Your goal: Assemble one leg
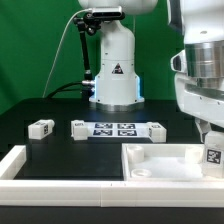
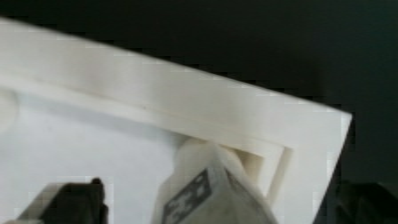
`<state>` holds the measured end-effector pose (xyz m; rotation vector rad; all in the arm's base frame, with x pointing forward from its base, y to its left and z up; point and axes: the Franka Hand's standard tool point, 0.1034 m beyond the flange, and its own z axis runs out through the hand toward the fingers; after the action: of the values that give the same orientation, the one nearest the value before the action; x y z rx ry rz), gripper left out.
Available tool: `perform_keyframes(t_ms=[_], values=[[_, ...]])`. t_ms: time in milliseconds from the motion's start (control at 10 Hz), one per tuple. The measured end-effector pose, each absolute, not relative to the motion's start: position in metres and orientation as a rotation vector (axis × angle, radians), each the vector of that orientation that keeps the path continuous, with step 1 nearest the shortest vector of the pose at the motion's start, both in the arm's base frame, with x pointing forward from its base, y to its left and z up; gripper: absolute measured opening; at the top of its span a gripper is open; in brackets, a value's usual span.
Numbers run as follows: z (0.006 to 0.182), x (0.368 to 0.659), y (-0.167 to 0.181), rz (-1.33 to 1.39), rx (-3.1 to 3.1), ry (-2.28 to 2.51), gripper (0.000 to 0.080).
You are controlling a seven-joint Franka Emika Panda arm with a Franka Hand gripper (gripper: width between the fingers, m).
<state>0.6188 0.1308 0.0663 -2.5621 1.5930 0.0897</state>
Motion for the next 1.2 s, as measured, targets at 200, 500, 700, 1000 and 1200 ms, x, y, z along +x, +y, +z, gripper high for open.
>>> perform_keyframes(t_ms=[200,500,700,1000,1200], values=[[0.0644,0.6188,0.1270,0.063,-2.748,1.250,0.0649],[0.0644,0.6201,0.1221,0.033,-2.890,0.872,0.0624],[0.0645,0.6201,0.1223,0.034,-2.888,0.879,0.0356],[0.0644,0.6202,0.1221,0.038,-2.864,0.952,0.0291],[0.0640,0.6207,0.1208,0.033,-2.837,1.021,0.0291]])
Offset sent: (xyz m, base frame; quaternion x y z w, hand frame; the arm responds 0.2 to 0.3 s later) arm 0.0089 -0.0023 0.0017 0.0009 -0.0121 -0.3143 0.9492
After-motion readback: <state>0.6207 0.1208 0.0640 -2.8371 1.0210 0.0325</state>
